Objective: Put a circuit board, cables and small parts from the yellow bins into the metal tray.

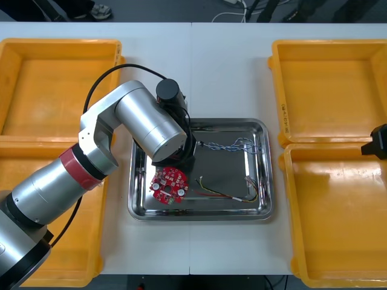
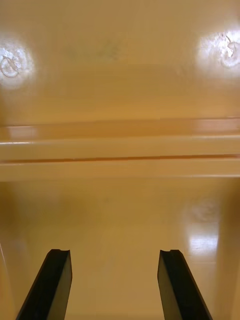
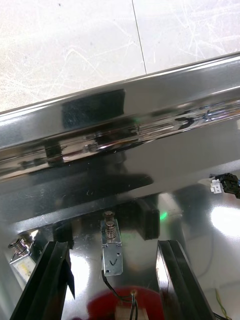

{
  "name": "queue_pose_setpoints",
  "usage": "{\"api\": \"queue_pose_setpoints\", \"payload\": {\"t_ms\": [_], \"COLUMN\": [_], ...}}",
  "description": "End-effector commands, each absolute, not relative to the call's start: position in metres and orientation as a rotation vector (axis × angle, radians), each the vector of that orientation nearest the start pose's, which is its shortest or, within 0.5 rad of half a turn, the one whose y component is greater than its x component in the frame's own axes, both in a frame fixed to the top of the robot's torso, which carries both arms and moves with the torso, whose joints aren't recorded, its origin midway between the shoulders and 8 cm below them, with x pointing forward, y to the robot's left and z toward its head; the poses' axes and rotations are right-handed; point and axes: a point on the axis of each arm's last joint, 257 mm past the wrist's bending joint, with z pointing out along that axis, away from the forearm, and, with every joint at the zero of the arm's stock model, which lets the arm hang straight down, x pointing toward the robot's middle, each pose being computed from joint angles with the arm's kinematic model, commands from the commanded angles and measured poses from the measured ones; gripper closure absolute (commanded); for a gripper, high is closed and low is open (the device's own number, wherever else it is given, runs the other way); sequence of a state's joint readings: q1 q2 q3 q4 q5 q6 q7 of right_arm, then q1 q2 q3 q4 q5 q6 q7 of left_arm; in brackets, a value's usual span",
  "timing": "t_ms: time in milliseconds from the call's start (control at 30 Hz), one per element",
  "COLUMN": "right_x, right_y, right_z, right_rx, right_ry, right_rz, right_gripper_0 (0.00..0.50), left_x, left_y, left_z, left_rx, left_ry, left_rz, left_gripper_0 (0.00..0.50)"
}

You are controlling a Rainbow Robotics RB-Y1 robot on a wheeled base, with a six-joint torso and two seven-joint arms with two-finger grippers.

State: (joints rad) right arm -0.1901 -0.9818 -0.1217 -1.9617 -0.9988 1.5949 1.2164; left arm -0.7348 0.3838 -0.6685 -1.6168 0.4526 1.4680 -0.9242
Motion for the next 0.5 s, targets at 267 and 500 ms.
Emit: {"api": "queue_pose_setpoints", "payload": {"t_ms": [267, 500], "right_x": [0.397, 0.395], "right_y": [-0.401, -0.402], "right_z": [-0.174, -0.173], "right_rx": [0.083, 0.112], "right_ry": [2.642, 2.62], "right_rz": [0.013, 0.019], "right_gripper_0": [0.0, 0.0], "left_x": [0.484, 0.471], "left_y": [0.043, 0.059], "left_z": [-0.247, -0.214], "left_rx": [0.224, 0.231], "left_ry": [2.591, 2.609], "left_rz": [-0.144, -0.126], "left_gripper_0": [0.0, 0.0]}}
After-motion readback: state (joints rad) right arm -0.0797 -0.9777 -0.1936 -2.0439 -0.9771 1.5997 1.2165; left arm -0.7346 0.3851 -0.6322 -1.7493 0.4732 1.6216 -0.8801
